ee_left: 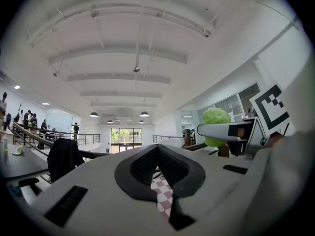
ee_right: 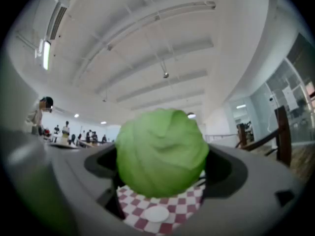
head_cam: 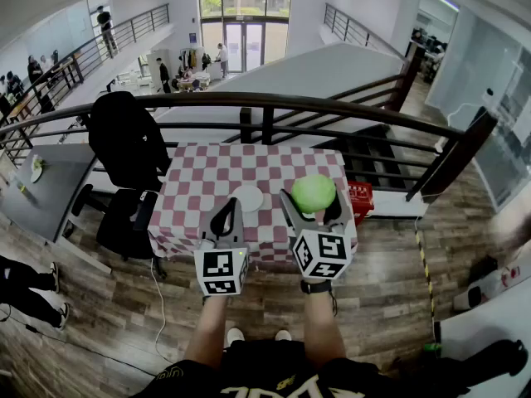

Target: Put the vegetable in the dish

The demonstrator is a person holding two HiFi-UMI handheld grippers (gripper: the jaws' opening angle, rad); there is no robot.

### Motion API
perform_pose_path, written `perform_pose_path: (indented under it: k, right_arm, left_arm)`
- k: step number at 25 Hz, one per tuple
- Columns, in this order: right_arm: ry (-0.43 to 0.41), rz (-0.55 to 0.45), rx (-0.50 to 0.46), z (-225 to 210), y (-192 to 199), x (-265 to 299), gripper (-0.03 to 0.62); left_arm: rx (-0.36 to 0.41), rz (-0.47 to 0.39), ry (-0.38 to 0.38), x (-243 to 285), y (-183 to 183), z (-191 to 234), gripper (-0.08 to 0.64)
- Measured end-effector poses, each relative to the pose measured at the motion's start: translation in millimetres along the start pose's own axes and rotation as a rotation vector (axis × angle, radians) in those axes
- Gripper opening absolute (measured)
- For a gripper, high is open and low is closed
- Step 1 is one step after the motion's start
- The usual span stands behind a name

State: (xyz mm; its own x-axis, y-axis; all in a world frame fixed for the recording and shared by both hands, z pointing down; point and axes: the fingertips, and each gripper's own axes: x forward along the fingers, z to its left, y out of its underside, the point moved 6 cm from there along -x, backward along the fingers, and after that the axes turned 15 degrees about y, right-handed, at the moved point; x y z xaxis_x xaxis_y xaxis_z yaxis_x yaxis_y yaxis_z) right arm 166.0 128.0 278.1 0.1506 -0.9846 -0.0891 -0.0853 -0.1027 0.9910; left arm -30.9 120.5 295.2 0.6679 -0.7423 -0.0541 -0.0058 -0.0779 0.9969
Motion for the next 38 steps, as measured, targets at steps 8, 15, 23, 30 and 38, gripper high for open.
perform_pose_path:
  k: [8, 15, 23, 30, 38]
  right_arm:
    - [-0.015, 0.009, 0.013, -16, 6, -8, 0.511]
    - [-0.058, 0.023, 0.018, -24, 9, -20, 0.511]
    - [-0.137, 0.076, 0.081, -46, 26, -22, 0.511]
    - [-0.209, 0.119, 0.091, -24, 44, -8, 0.511]
    - [-0.220, 0.165, 0.061, 10, 66, 64, 0.511]
  left_arm:
    - [0.006, 0.007, -0.007, 4, 5, -19, 0.018]
    - [-0.005, 0.012, -0.030, -3, 6, -38, 0.018]
    - [0.029, 0.042, -0.090, -3, 14, -74, 0.018]
    - [0.006, 0.062, -0.142, -5, 30, -55, 0.018]
    - [-0.044, 0.061, -0.126, 54, 51, 18, 0.017]
